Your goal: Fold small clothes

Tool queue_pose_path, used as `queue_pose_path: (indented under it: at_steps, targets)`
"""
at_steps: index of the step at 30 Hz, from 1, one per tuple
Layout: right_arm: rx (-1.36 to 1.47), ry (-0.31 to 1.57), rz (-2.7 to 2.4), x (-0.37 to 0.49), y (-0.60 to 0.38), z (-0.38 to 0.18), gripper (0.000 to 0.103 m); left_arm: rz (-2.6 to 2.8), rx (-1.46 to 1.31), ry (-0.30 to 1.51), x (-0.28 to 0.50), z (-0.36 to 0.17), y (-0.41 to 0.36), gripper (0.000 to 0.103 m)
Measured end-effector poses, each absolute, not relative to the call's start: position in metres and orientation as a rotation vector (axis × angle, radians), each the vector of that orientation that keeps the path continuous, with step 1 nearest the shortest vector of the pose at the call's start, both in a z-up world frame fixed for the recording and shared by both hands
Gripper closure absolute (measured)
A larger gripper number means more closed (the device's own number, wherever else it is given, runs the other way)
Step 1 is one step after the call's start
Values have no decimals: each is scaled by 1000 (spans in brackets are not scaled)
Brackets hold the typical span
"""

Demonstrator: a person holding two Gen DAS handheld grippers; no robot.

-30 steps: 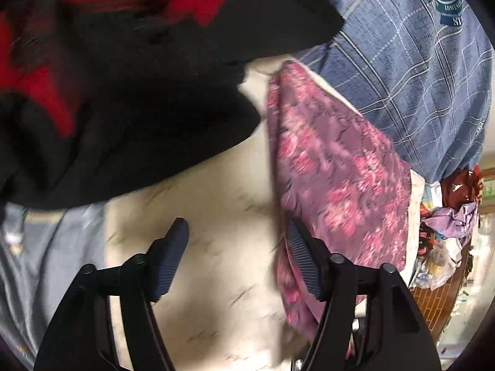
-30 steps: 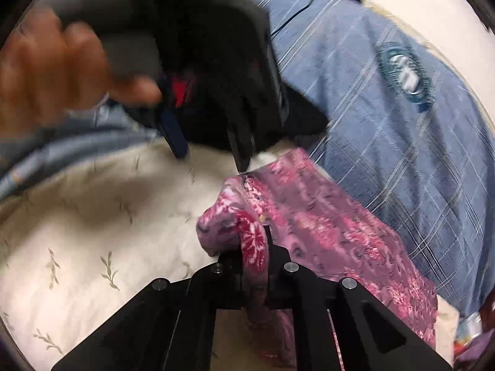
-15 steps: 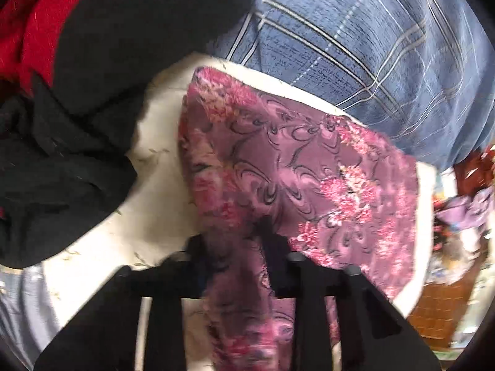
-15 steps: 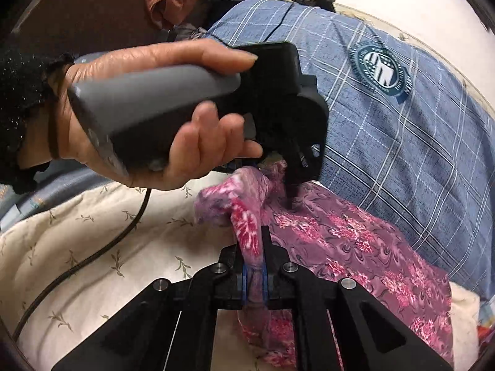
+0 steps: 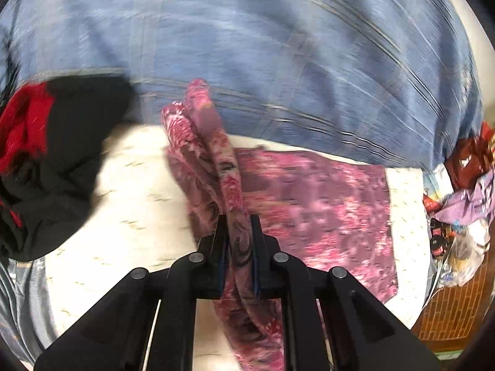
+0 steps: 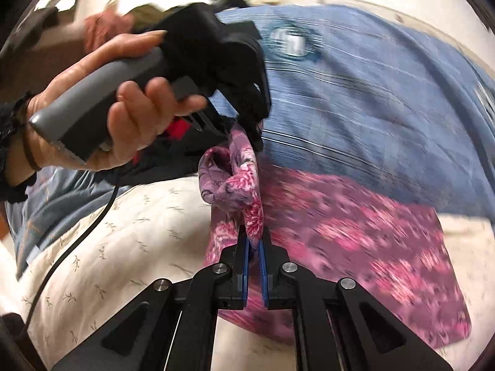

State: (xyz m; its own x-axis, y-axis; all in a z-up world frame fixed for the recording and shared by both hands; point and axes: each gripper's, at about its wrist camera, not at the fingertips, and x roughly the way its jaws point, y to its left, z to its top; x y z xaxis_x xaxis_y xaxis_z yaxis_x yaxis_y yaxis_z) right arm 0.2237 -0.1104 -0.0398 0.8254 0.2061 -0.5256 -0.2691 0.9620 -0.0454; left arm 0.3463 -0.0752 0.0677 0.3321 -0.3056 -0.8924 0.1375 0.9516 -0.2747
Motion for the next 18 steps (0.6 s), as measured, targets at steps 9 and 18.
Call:
queue_pose_path:
  at_steps: [9,18]
  targets:
    - [114,606,125,203,-220,-51,103,-337,14,1254,341,43,-194,97]
    - [427,704,219,206,-284,-84,85,-262,73,1373,355,2,-209,97]
